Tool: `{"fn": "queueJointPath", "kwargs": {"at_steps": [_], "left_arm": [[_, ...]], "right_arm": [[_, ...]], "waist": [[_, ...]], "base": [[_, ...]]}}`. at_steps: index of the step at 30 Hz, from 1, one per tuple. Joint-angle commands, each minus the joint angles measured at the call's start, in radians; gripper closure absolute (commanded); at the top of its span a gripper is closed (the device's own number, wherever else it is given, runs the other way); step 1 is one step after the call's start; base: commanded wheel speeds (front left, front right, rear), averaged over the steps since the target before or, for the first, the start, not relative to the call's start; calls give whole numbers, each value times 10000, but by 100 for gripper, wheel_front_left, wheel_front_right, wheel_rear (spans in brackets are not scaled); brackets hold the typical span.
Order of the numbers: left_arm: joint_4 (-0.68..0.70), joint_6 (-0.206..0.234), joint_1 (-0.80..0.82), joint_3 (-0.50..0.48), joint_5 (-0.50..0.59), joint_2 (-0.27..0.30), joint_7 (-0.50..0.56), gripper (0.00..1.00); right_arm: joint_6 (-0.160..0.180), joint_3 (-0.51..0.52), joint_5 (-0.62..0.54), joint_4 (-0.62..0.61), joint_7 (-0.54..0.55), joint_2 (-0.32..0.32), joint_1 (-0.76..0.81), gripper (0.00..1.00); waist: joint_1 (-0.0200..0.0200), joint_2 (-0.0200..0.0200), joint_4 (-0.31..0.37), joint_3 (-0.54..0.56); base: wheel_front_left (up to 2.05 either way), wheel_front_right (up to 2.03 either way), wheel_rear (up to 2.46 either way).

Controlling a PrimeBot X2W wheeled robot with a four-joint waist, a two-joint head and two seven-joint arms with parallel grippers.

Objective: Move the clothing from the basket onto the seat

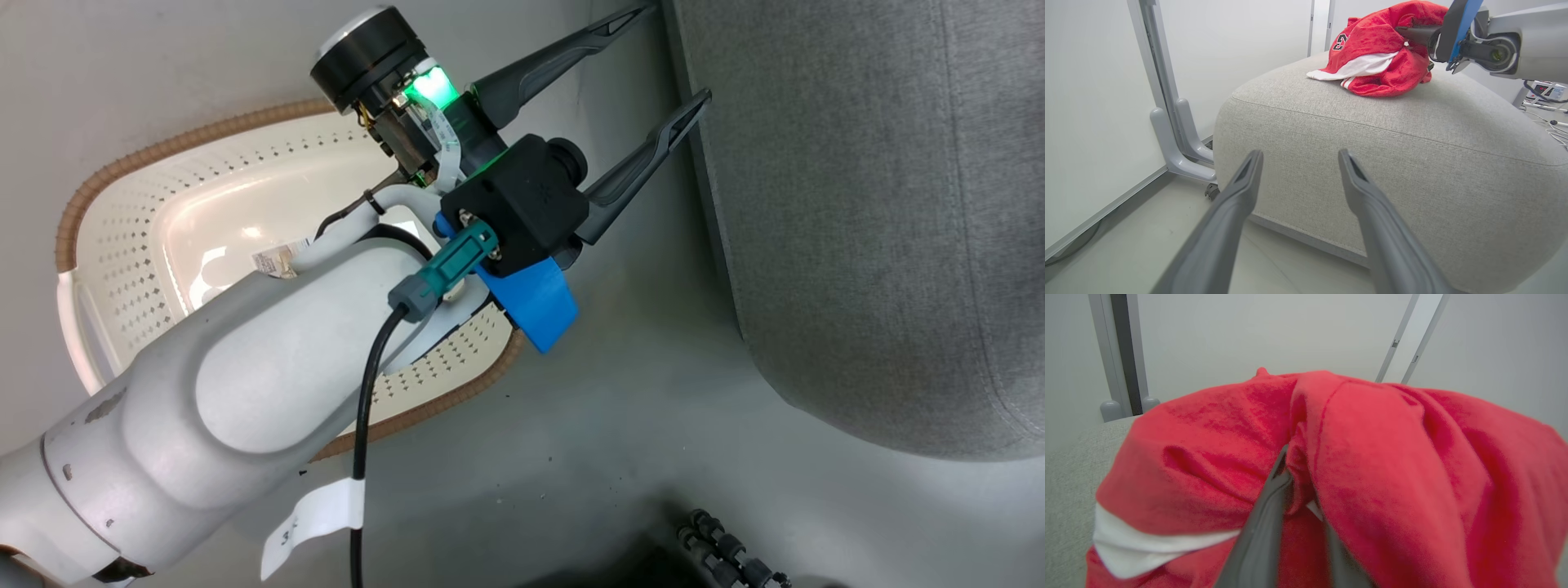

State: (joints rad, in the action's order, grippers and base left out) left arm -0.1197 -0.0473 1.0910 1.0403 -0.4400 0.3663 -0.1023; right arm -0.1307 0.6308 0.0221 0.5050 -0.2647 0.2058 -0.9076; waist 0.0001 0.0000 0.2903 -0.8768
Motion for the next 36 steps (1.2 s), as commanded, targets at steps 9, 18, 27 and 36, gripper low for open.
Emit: {"fn": "queueJointPath", "kwargs": {"at_steps": [9, 18, 27, 36], "left_arm": [[-358, 128, -393, -5, -254, -200, -517, 0], [-981, 500, -1041, -353, -617, -299, -1270, 0], [-1351, 1053, -2296, -1821, -860, -429, -1635, 0], [-916, 1027, -4264, -4421, 3, -829, -1639, 0]], "right_arm": [[-1, -303, -29, -837, 9, -735, 1838, 0], [-1, -1091, -118, -1802, 7, -1181, 3167, 0], [-1, -2852, -162, -2921, 8, -1171, 3968, 0], [-1, -4402, -102, -3321, 8, -1113, 4311, 0]], "waist": [[-1, 0, -89, 1022], [-1, 0, -434, 2290], [-1, 0, -1075, 3991], [-1, 0, -1892, 5355]], "base": [[0, 0, 0], [0, 0, 0], [0, 0, 0], [0, 0, 0]]}}
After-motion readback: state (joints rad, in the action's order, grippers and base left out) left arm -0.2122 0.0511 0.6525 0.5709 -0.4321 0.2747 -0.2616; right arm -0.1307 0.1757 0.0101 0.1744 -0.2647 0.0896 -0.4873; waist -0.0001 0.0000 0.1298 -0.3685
